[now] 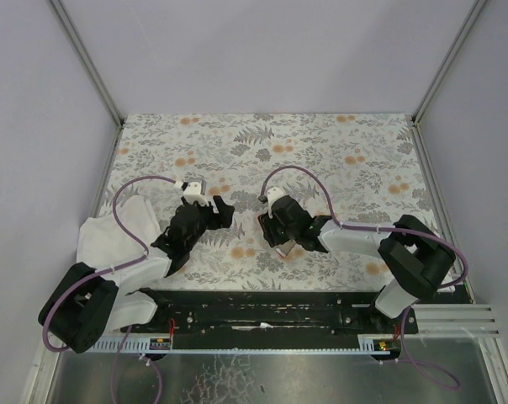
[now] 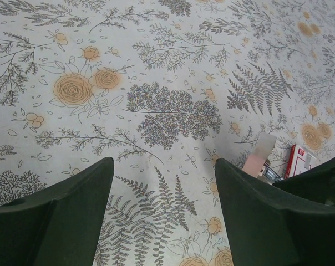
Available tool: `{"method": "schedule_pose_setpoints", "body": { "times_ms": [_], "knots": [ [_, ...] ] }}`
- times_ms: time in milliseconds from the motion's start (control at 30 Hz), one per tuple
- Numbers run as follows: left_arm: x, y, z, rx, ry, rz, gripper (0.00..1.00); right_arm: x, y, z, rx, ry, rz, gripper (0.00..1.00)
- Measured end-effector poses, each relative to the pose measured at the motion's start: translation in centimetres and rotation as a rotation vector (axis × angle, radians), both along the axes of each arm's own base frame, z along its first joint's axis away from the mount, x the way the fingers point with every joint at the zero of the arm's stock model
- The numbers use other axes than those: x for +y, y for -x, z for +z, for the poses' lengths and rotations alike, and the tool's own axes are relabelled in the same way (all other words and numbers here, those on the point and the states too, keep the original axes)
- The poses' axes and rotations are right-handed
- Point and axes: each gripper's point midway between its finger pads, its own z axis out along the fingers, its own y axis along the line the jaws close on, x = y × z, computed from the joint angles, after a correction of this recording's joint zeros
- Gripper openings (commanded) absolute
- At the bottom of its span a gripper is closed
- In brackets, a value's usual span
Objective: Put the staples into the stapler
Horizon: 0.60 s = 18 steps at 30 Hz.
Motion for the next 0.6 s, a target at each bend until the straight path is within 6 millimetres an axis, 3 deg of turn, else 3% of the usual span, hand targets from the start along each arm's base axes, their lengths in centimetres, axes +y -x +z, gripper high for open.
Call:
{"method": "schedule_pose_setpoints", "body": {
  "times_ms": [200, 367, 467, 600],
  "knots": [
    [0.0, 0.0, 0.0, 0.0, 0.0, 0.0, 0.73, -0.2, -0.1, 2.2, -0.018, -0.004, -0.008, 0.51],
    [0.0, 0.0, 0.0, 0.0, 0.0, 0.0, 0.73, -1.0, -0.4, 5.5, -0.066, -0.031, -0.05, 0.36],
    [0.0, 0.0, 0.0, 0.001, 0.0, 0.0, 0.73, -1.0, -0.2, 5.6, -0.054, -0.04, -0.065, 0.29],
    [0.0, 0.0, -0.1, 0.002, -0.001, 0.0, 0.73, -1.0, -0.1, 4.2, -0.018, -0.025, -0.08, 0.24]
  ]
}}
